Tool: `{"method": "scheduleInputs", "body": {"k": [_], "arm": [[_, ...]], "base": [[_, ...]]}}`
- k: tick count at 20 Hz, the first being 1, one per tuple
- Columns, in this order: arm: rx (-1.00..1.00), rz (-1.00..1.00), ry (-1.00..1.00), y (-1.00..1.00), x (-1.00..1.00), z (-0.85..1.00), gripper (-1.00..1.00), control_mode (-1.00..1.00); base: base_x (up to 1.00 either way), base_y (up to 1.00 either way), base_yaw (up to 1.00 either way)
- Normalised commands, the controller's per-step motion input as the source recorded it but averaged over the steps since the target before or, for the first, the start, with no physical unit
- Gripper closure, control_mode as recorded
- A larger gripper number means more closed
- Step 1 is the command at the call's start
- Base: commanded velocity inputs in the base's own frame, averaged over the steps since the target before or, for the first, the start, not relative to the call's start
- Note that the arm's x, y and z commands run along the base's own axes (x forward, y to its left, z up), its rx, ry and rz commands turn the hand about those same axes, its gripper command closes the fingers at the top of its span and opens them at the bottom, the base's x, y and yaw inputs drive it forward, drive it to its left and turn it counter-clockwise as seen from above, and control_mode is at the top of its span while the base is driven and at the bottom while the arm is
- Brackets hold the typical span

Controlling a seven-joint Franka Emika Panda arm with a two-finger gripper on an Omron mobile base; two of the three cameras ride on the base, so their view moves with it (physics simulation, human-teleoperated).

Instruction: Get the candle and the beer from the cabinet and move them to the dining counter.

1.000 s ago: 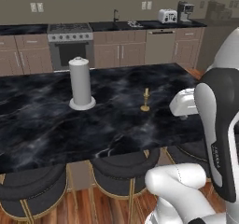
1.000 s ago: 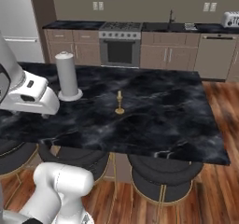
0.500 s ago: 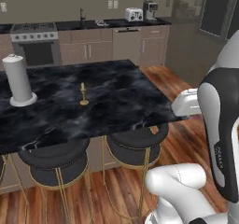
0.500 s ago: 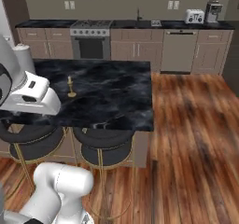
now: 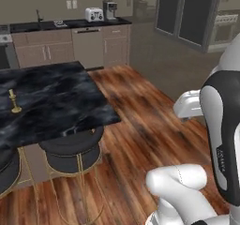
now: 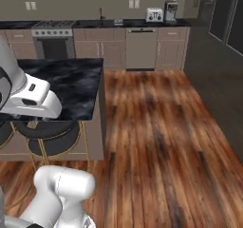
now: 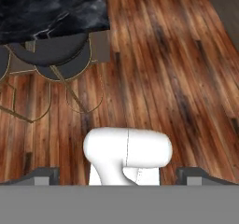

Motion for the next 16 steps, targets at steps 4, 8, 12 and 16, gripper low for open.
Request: {"method": "scheduleInputs", "body": {"k": [4, 8, 12, 16], "arm": [[0.00, 0.00, 0.00, 0.00, 0.00, 0.00, -1.00, 1.00], [0.00, 0.00, 0.00, 0.00, 0.00, 0.00, -1.00, 1.00], [0.00, 0.00, 0.00, 0.00, 0.00, 0.00, -1.00, 1.00], [0.00, 0.00, 0.00, 0.00, 0.00, 0.00, -1.00, 1.00]], "base": [[0.10, -1.00, -0.06], [0.42, -1.00, 0.01], [0.58, -1.00, 0.09], [0.64, -1.00, 0.14]]}}
